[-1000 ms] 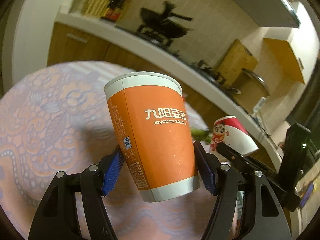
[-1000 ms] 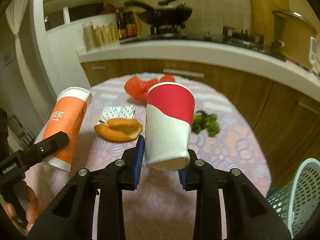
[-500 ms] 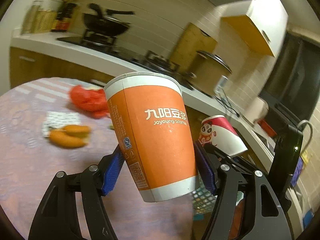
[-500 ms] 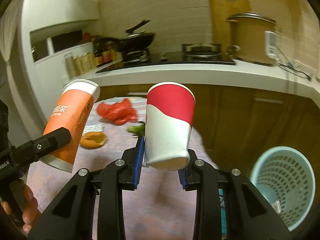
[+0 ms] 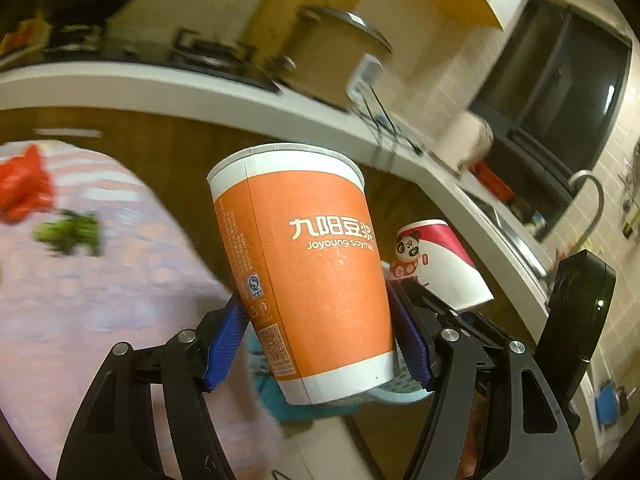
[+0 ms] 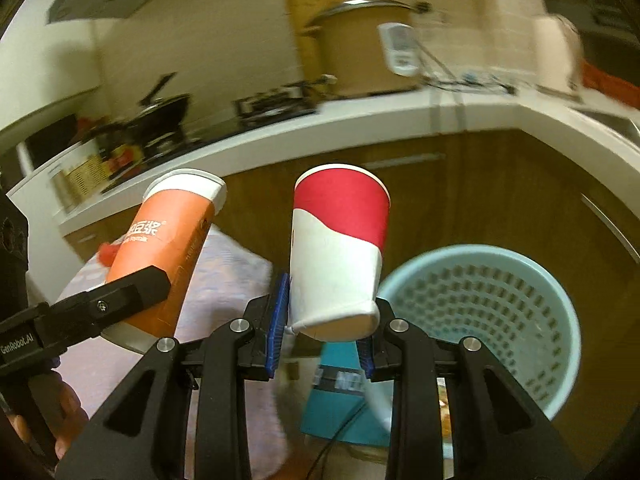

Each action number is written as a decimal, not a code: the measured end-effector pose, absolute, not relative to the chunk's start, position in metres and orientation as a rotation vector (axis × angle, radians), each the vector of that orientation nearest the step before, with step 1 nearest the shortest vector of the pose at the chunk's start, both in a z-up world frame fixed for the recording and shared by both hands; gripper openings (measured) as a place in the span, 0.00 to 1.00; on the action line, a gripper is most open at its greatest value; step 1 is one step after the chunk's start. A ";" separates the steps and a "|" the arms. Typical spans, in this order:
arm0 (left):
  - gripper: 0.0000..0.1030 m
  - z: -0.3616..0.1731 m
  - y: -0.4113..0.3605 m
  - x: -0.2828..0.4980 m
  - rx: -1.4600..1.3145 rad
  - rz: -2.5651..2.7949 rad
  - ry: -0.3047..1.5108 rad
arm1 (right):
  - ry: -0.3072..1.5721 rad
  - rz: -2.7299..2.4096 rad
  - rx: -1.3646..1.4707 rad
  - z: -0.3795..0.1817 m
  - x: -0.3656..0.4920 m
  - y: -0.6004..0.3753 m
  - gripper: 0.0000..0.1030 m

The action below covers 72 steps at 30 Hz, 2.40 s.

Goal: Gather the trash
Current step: 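Carry both cups over the basket and open both tools to drop them, then swing both tools back toward the table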

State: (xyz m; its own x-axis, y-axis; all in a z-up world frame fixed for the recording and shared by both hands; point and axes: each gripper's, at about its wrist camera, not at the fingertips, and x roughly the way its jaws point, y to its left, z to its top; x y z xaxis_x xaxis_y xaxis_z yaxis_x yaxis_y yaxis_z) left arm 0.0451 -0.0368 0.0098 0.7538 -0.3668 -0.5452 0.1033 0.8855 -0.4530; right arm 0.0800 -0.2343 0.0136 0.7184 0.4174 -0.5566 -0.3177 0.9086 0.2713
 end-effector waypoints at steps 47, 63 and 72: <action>0.71 -0.001 -0.020 0.040 -0.499 -0.275 0.712 | 0.768 0.364 0.199 -0.008 0.084 -0.238 0.57; 0.71 0.007 0.178 -0.078 -0.596 0.225 0.564 | 0.742 0.697 -0.038 -0.014 0.046 -0.026 0.57; 0.71 -0.034 0.246 -0.073 -0.696 0.293 0.680 | 0.805 0.713 -0.113 -0.033 0.046 0.011 0.58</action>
